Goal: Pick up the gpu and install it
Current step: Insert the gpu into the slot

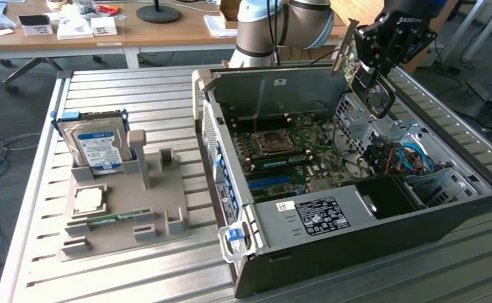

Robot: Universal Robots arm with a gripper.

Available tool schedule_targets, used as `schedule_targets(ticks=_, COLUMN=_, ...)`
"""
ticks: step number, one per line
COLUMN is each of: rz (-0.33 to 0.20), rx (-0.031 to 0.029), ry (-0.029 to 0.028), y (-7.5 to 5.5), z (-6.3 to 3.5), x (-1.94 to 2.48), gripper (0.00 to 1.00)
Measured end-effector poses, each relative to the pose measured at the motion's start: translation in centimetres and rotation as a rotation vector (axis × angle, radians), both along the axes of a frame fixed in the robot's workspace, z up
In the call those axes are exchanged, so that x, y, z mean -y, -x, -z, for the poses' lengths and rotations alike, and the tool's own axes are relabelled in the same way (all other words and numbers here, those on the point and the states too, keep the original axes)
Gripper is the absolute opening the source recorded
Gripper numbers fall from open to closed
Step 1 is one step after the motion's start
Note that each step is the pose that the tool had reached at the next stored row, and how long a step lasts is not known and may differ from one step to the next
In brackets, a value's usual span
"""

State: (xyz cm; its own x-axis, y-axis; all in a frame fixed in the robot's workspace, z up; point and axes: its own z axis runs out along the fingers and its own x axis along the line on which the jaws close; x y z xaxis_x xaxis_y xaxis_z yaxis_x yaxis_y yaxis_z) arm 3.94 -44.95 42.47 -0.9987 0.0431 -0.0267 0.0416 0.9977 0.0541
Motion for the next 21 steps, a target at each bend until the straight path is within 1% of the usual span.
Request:
schedule_targets(ticks=6, rz=-0.001, rx=0.0001, ry=0.0000, y=0.00, z=0.00, x=0.00, gripper=0.27)
schedule_targets(ticks=8, rz=-0.014, rx=0.0000, ry=0.0001, y=0.01, z=0.00, x=0.00, gripper=0.27)
schedule_targets(ticks=9, rz=-0.058, rx=0.0000, ry=0.0001, y=0.01, z=0.02, x=0.00, gripper=0.27)
schedule_targets(ticks=10, rz=-0.113, rx=0.0000, ry=0.0001, y=0.01, z=0.04, x=0.00, gripper=0.27)
schedule_targets(ticks=21, rz=-0.313, rx=0.0000, ry=0.0000, y=0.01, z=0.18, x=0.00, gripper=0.27)
